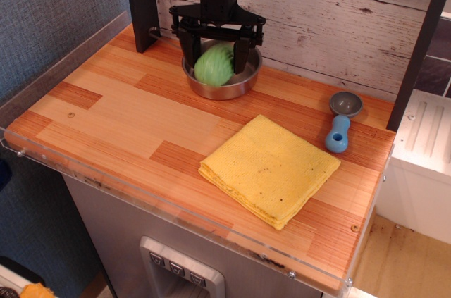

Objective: Put the food in the pan

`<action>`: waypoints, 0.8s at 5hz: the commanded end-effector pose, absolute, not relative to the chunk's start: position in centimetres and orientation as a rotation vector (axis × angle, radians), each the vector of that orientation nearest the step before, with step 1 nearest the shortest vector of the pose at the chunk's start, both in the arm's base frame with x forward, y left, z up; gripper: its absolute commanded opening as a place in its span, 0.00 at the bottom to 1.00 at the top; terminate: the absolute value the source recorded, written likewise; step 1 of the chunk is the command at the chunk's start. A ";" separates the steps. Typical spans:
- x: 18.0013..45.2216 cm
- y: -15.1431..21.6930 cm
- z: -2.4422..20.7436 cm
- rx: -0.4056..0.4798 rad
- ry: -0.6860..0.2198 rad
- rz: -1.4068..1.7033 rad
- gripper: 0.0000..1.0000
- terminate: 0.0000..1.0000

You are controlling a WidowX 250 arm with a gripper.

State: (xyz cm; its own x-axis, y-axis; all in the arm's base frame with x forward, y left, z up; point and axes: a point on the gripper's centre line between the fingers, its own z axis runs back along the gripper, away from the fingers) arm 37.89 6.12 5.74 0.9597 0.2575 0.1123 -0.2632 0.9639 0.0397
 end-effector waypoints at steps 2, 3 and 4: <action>35.3 4.8 11.4 0.068 -0.228 0.208 1.00 0.00; 33.1 3.2 12.2 0.046 -0.230 0.156 1.00 0.00; 32.0 2.7 11.4 0.033 -0.197 0.119 1.00 0.00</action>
State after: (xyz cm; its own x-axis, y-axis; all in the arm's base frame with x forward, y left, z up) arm 32.10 2.54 9.77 0.9819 0.1229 0.1442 -0.1275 0.9916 0.0234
